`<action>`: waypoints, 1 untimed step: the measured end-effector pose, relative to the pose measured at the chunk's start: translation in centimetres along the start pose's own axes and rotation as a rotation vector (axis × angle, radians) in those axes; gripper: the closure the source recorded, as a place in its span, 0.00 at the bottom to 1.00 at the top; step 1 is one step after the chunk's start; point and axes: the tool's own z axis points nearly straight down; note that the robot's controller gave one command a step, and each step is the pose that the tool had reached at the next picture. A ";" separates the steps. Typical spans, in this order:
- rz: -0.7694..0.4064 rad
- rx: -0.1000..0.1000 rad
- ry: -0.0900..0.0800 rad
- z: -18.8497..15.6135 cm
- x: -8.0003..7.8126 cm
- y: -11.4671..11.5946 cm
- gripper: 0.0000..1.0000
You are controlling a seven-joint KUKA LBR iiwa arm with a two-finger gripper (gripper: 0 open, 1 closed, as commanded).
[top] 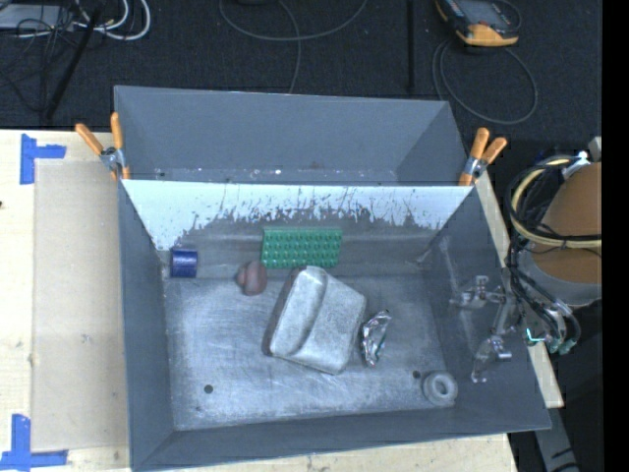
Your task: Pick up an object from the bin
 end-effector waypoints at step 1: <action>-0.534 0.005 -0.009 9.6 -5.4 6.3 0.00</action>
Offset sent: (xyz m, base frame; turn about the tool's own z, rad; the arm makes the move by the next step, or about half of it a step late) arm 0.0519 0.0621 -0.0971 -0.5355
